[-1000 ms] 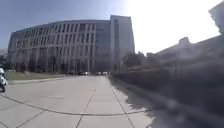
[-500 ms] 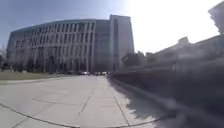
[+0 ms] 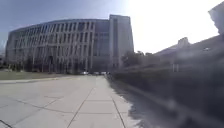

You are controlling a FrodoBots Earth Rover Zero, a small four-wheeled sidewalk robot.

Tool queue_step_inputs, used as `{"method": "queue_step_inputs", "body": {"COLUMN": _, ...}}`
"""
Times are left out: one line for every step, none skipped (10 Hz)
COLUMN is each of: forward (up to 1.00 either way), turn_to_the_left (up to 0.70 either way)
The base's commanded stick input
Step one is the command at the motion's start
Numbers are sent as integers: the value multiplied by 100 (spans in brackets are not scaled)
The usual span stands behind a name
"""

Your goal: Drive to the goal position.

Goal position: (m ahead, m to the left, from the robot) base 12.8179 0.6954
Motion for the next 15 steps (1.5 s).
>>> {"method": "queue_step_inputs", "body": {"forward": 70, "turn_to_the_left": 35}}
{"method": "queue_step_inputs", "body": {"forward": 70, "turn_to_the_left": 35}}
{"method": "queue_step_inputs", "body": {"forward": 70, "turn_to_the_left": 35}}
{"method": "queue_step_inputs", "body": {"forward": 70, "turn_to_the_left": 35}}
{"method": "queue_step_inputs", "body": {"forward": 70, "turn_to_the_left": 35}}
{"method": "queue_step_inputs", "body": {"forward": 70, "turn_to_the_left": 26}}
{"method": "queue_step_inputs", "body": {"forward": 70, "turn_to_the_left": 9}}
{"method": "queue_step_inputs", "body": {"forward": 70, "turn_to_the_left": 0}}
{"method": "queue_step_inputs", "body": {"forward": 70, "turn_to_the_left": 0}}
{"method": "queue_step_inputs", "body": {"forward": 70, "turn_to_the_left": 0}}
{"method": "queue_step_inputs", "body": {"forward": 70, "turn_to_the_left": 0}}
{"method": "queue_step_inputs", "body": {"forward": 70, "turn_to_the_left": 0}}
{"method": "queue_step_inputs", "body": {"forward": 70, "turn_to_the_left": 0}}
{"method": "queue_step_inputs", "body": {"forward": 70, "turn_to_the_left": 0}}
{"method": "queue_step_inputs", "body": {"forward": 70, "turn_to_the_left": 0}}
